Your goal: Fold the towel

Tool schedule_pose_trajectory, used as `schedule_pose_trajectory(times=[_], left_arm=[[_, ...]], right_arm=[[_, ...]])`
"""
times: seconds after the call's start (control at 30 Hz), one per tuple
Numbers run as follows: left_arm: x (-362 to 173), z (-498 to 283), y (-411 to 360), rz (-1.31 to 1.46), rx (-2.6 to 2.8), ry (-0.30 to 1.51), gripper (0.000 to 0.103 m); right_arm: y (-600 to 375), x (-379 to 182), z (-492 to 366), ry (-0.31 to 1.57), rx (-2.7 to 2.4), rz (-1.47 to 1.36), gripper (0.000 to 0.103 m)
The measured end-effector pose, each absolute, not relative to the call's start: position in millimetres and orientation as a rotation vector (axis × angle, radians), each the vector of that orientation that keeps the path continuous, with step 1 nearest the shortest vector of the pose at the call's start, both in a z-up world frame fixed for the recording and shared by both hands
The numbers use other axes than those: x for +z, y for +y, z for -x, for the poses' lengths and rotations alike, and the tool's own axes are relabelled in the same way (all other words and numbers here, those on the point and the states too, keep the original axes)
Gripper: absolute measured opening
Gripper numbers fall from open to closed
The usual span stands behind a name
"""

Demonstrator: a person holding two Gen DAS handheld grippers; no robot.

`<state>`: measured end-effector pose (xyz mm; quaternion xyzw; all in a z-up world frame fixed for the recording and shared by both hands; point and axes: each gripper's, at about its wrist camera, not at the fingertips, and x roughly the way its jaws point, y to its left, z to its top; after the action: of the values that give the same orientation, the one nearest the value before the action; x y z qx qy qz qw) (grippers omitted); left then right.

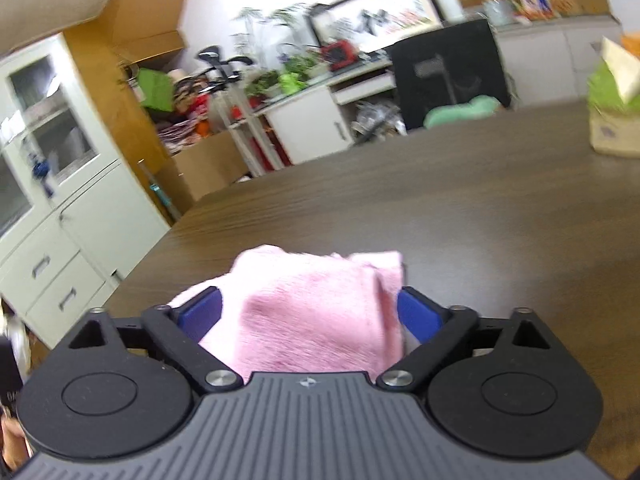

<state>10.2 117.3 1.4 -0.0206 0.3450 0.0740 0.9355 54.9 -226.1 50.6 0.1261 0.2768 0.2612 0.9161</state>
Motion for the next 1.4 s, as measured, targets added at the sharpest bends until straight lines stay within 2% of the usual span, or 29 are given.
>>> schedule_pose_trajectory(times=[0.1, 0.17, 0.27, 0.37, 0.67, 0.97, 1.4], left_arm=[[1.3, -10.5, 119.1, 0.042, 0.160, 0.704, 0.103], [1.6, -10.9, 121.9, 0.046, 0.192, 0.704, 0.103], [2.8, -10.3, 123.9, 0.047, 0.217, 0.698, 0.103], [4.5, -8.8, 124.5, 0.046, 0.226, 0.688, 0.103], [10.1, -4.0, 125.3, 0.037, 0.247, 0.653, 0.103], [37.0, 30.9, 99.0, -0.046, -0.011, 0.394, 0.103], [69.3, 20.1, 21.5, -0.177, -0.251, 0.383, 0.103]], right_arm=[[-213.5, 59.0, -41.3, 0.522, 0.611, -0.167, 0.076], [-207.4, 64.0, -31.1, 0.499, 0.706, -0.134, 0.076], [-200.4, 69.4, -16.4, 0.471, 0.840, -0.089, 0.079], [-191.0, 73.7, -3.3, 0.457, 0.921, -0.012, 0.088], [-157.4, 73.8, 41.2, 0.479, 1.167, 0.165, 0.089], [-159.7, 73.9, 45.8, 0.462, 1.146, 0.189, 0.097], [-146.3, 63.6, 70.0, 0.339, 1.070, 0.314, 0.099]])
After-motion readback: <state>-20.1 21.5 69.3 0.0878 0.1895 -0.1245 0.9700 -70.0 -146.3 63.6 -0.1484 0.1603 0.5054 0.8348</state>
